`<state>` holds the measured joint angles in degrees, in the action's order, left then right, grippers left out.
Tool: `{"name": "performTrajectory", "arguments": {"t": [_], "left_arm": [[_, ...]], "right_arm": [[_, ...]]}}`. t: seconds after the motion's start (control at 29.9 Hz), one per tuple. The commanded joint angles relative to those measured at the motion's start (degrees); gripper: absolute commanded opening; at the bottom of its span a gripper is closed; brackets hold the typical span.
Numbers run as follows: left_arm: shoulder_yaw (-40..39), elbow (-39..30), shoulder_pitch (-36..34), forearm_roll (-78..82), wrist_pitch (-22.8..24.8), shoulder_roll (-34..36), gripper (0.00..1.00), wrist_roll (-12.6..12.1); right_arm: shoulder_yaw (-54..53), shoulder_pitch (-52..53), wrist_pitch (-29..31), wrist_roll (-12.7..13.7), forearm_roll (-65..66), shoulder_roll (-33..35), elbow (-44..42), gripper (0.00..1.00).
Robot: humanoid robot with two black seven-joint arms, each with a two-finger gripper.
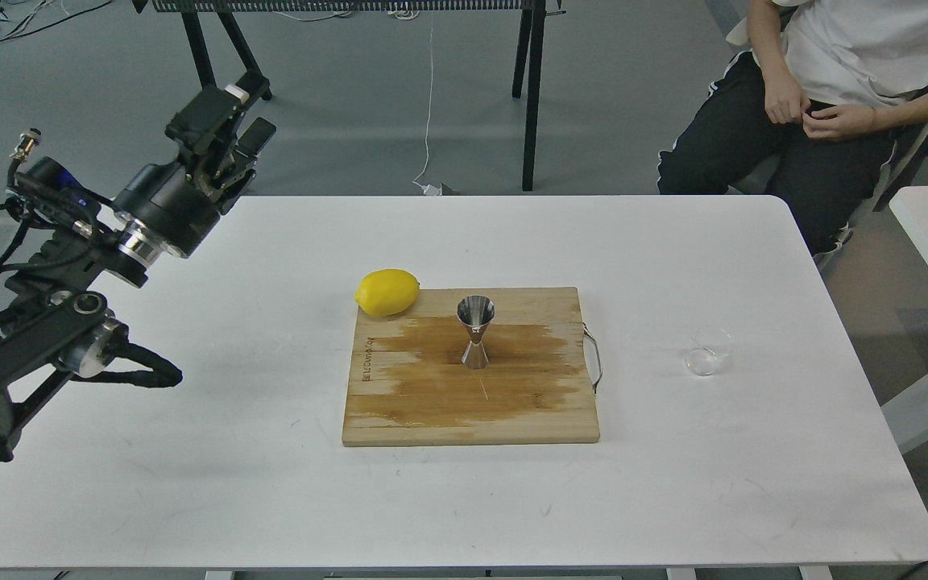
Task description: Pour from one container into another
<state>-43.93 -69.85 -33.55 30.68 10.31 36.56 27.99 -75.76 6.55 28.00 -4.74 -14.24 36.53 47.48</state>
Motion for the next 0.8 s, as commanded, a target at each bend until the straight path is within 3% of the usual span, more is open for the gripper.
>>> {"name": "performTrajectory", "arguments": {"t": [0.0, 0.2, 0.33, 0.57, 0.67, 0.77], "left_arm": [[-1.24, 4.62, 0.24, -16.41, 3.31, -1.57, 1.00, 0.01], [-1.33, 11.30, 0.24, -24.53, 9.45, -2.89, 1.00, 0.01], [-1.24, 12.19, 0.33, -25.14, 11.57, -4.21, 1.00, -0.22], [-1.16, 12.19, 1.38, -25.06, 11.49, -4.83, 1.00, -0.22], [-1.16, 12.19, 1.38, -25.06, 11.49, -4.83, 1.00, -0.22], [-1.16, 12.10, 1.38, -25.14, 11.31, -4.83, 1.00, -0.13]], "right_arm": [[0.35, -5.39, 0.00, 0.52, -4.99, -1.55, 3.49, 1.00], [0.79, -11.55, 0.00, 0.88, -6.94, -6.99, 6.13, 1.00], [2.37, -13.14, 0.00, 1.14, -7.11, -10.51, 6.92, 1.00], [5.71, -19.90, 0.00, 2.37, -14.57, -9.90, 22.29, 1.00], [6.06, -19.47, -0.22, 4.82, -16.95, -10.16, 24.24, 1.00], [5.27, -17.37, -5.75, 7.64, -17.22, -10.87, 23.80, 1.00]]}}
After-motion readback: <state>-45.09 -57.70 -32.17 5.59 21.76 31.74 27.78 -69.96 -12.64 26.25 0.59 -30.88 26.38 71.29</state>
